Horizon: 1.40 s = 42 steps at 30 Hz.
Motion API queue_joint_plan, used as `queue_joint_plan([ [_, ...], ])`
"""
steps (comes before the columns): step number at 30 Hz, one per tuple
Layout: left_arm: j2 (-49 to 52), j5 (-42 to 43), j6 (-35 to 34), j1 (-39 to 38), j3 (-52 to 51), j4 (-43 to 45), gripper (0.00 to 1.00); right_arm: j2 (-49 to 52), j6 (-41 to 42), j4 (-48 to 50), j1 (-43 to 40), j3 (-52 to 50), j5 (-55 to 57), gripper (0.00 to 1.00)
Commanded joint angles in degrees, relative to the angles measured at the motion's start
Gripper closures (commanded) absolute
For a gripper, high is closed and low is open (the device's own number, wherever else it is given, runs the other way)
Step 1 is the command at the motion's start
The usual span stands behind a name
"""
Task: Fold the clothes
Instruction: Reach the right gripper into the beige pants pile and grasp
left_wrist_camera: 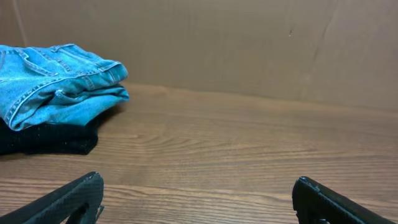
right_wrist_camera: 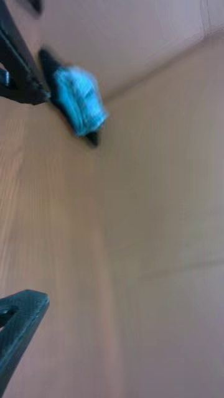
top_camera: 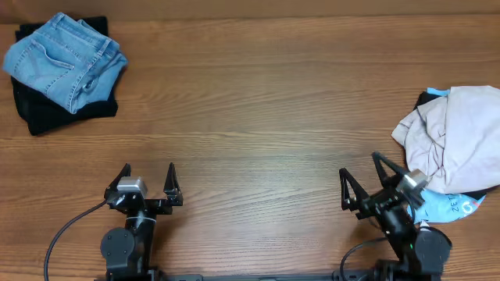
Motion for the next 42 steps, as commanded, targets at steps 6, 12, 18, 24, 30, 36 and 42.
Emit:
queue_joint_plan([
  [6, -0.46, 0.24, 1.09, 0.31, -0.2, -0.11, 0.0, 9.2, -8.0, -7.98, -0.22, 22.08, 6.51, 0.0],
  [12, -0.46, 0.24, 1.09, 0.31, -0.2, -0.11, 0.0, 48.24, -15.08, -35.32, -0.63, 50.77, 35.12, 0.0],
  [18, -0.46, 0.24, 1.09, 0.31, -0.2, -0.11, 0.0, 79.91, -15.08, -54.66, -1.73, 76.43, 35.98, 0.0],
  [24, -0.48, 0.24, 1.09, 0.31, -0.2, -0.11, 0.0, 92.78, -15.06, -50.9, -7.28, 77.11, 48.37, 0.0],
  [30, -0.48, 0.24, 1.09, 0.31, -0.2, -0.11, 0.0, 102.82, -23.67, -51.39, -9.18, 77.0, 50.42, 0.08],
  [36, -0.48, 0.24, 1.09, 0.31, -0.2, -0.11, 0.0, 106.31, -23.89, -51.95, -9.18, 76.15, 60.81, 0.12],
  [42, -0.46, 0.24, 1.09, 0.31, -0.2, -0.11, 0.0, 109.15, -24.06, -52.54, -9.18, 76.15, 63.17, 0.18],
])
